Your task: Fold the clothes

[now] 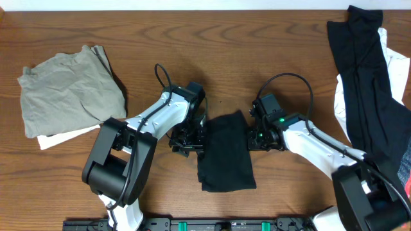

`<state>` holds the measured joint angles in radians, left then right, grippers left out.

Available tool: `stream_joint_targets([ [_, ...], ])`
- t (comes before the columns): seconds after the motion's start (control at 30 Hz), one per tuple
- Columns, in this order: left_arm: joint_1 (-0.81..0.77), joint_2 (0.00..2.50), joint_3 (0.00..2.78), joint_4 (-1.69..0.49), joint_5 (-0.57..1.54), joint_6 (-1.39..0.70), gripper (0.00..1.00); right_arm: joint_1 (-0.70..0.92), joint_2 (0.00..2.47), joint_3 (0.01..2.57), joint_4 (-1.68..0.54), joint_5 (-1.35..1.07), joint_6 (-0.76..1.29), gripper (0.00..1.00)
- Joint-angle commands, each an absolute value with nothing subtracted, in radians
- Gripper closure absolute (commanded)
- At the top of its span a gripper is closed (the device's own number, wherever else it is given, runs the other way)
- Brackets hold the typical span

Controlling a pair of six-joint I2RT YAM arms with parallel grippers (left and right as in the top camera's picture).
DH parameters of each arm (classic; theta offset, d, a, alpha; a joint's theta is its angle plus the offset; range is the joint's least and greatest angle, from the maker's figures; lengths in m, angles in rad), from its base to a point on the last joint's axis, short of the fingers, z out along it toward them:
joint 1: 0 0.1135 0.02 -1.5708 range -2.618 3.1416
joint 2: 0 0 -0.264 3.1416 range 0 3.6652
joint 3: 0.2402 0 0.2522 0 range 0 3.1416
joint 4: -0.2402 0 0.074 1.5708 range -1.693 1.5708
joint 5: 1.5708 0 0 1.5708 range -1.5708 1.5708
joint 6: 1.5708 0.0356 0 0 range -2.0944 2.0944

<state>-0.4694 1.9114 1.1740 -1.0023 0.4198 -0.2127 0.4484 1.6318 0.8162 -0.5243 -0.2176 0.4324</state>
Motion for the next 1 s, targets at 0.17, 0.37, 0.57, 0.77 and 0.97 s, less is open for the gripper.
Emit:
stream_joint_targets([
  [0.17, -0.466, 1.92, 1.182, -1.005, 0.426, -0.222, 0.45, 0.459, 1.557, 0.811, -0.533, -0.295, 0.407, 0.93],
  [0.37, -0.466, 1.92, 1.182, -1.005, 0.426, -0.222, 0.45, 0.471, 1.558, 0.811, -0.535, -0.292, 0.407, 0.92],
  [0.57, -0.466, 1.92, 1.182, -1.005, 0.426, -0.222, 0.45, 0.494, 1.568, 0.809, -0.538, -0.292, 0.413, 0.91],
  [0.77, -0.466, 1.92, 1.182, -1.005, 0.426, -0.222, 0.45, 0.563, 1.651, 0.809, -0.479, -0.339, 0.441, 0.9],
  [0.97, -0.466, 1.92, 1.182, -1.006, 0.426, -0.222, 0.45, 0.604, 1.689, 0.809, -0.452, -0.368, 0.44, 0.91],
])
